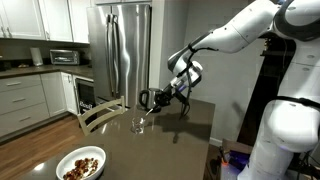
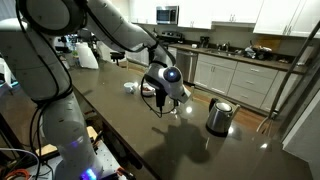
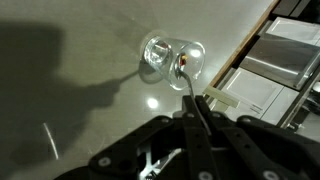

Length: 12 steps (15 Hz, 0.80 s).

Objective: Use the spoon to transfer contents from the white bowl into the glass cup then put the spoon in the bowl

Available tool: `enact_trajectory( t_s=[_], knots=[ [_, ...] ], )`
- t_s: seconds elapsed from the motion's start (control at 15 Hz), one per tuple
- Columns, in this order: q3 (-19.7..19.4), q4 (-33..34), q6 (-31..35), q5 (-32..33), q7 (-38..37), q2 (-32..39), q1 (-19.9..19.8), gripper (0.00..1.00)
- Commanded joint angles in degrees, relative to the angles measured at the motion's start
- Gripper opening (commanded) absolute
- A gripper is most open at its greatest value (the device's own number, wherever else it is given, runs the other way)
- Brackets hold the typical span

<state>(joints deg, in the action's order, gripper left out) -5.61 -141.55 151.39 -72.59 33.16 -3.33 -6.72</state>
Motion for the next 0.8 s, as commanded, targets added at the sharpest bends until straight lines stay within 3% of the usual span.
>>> enact_trajectory(
  t_s=[0.0,0.73],
  knots=[
    [0.93,0.19,1.9,4.75,-5.13,-0.93,0.42,0.02],
    [3.07,-0.65,3.53,17.11,-14.98,-3.26,0.34,0.02]
  ],
)
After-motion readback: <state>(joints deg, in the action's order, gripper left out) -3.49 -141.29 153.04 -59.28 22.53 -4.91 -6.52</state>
